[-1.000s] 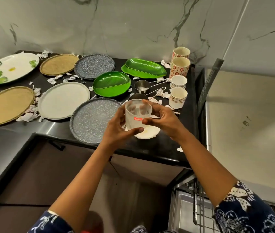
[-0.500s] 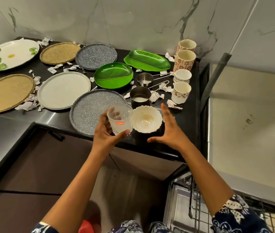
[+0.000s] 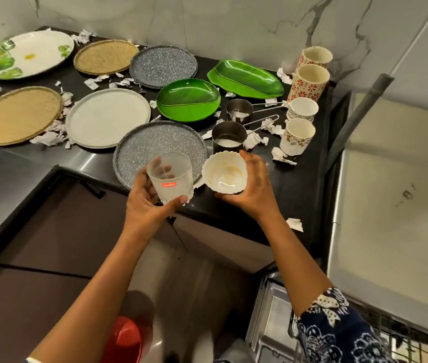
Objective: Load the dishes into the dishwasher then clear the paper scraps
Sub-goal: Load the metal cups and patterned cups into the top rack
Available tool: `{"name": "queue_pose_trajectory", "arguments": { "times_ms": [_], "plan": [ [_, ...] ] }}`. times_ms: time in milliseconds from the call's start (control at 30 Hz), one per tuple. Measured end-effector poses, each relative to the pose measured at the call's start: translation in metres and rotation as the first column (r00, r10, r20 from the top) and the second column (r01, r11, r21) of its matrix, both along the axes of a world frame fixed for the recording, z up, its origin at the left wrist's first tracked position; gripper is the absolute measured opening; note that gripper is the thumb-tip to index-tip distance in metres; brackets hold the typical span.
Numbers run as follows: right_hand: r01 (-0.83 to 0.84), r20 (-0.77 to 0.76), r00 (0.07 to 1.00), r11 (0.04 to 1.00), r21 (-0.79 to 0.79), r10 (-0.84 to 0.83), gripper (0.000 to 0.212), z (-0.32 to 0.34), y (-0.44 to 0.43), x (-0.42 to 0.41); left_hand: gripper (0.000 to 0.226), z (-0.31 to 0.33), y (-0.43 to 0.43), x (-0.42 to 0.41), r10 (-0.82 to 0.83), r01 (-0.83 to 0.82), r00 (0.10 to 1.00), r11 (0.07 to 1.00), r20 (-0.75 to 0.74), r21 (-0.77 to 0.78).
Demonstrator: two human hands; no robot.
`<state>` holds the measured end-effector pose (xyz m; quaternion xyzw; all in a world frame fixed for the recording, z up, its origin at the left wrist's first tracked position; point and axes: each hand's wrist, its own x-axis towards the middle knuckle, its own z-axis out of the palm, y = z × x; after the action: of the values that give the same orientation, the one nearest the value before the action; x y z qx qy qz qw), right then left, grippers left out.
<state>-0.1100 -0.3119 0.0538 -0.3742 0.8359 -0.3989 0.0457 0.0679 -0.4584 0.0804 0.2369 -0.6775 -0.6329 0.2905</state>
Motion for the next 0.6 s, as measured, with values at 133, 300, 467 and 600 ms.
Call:
{"name": "queue_pose_trajectory", "arguments": {
  "times_ms": [133, 300, 467, 600],
  "plan": [
    [0.03, -0.032, 0.999, 0.998, -0.06, -0.032, 0.093, 0.006, 0.003, 0.006, 0.097, 0.007, 0.0, 0.014, -0.02, 0.021, 0.999, 1.0, -0.03, 0.015],
    [0.131, -0.088, 0.983, 0.957, -0.26, -0.159, 0.097, 0.031, 0.034, 0.046, 0.091, 0.011, 0.008, 0.044, -0.134, 0.134, 0.985, 0.991, -0.108, -0.002],
    [0.292, 0.176, 0.956, 0.839, -0.459, -0.236, 0.1, 0.04, 0.092, 0.134, 0.085, 0.007, 0.038, 0.089, -0.324, 0.328, 0.938, 0.945, -0.123, 0.005],
    [0.437, 0.433, 0.878, 0.709, -0.553, -0.203, 0.096, 0.029, 0.144, 0.205, 0.076, -0.005, 0.076, 0.121, -0.46, 0.463, 0.886, 0.886, -0.062, 0.037]
  ]
}}
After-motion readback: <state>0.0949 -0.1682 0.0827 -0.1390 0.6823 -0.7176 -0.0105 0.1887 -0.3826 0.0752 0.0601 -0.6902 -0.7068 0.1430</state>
